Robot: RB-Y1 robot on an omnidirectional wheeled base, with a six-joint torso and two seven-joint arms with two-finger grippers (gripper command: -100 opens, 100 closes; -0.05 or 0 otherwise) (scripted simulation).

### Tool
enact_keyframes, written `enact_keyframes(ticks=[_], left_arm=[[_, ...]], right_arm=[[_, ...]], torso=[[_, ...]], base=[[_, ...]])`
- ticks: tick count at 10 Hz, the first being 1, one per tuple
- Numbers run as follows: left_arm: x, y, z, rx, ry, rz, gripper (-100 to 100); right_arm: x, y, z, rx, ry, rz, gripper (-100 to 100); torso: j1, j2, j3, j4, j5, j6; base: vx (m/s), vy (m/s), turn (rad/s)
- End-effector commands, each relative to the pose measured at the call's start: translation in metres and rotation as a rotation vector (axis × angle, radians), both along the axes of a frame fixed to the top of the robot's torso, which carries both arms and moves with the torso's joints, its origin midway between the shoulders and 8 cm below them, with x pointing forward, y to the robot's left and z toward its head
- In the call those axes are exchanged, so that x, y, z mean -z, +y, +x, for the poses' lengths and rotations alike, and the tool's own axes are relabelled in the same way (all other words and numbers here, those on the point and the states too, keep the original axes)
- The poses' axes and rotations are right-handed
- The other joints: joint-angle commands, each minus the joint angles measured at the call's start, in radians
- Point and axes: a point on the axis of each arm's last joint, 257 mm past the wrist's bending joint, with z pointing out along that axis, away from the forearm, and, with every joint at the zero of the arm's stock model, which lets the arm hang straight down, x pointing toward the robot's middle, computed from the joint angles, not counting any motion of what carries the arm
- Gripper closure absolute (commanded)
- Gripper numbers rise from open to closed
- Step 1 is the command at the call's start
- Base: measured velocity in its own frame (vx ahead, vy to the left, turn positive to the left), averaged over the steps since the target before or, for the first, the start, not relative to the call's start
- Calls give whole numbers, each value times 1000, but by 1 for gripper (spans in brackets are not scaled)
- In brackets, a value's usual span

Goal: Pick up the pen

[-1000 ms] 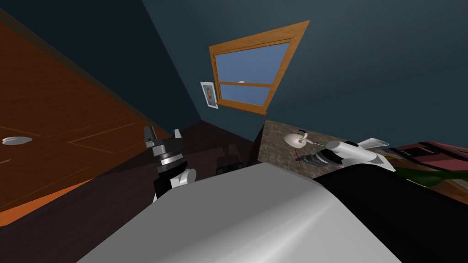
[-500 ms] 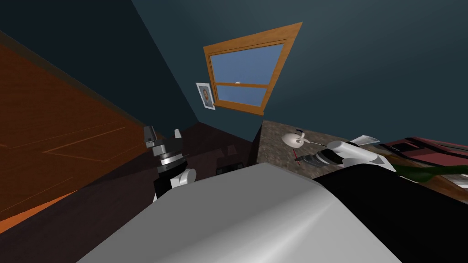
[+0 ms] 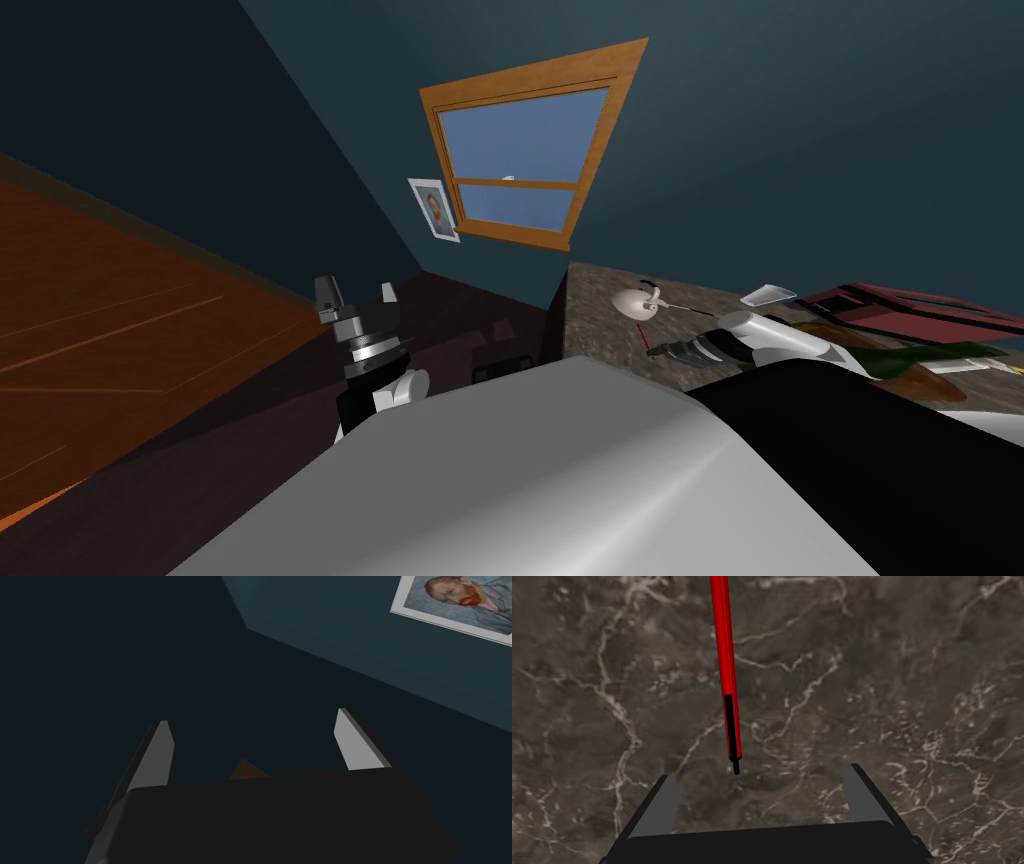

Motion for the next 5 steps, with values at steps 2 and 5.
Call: enact_keyframes(ticks=[2, 5], left_arm=[[0, 0, 0, 0, 0, 0, 0], [0, 0, 0, 0, 0, 0, 0]], right_arm=[[7, -1, -11, -33, 5, 20, -100], [7, -1, -11, -88, 3, 20, -100]], torso=[[2, -3, -2, -1, 1, 0], [-3, 0, 0, 0, -1, -3]], base=[[134, 51, -349], [38, -4, 25]])
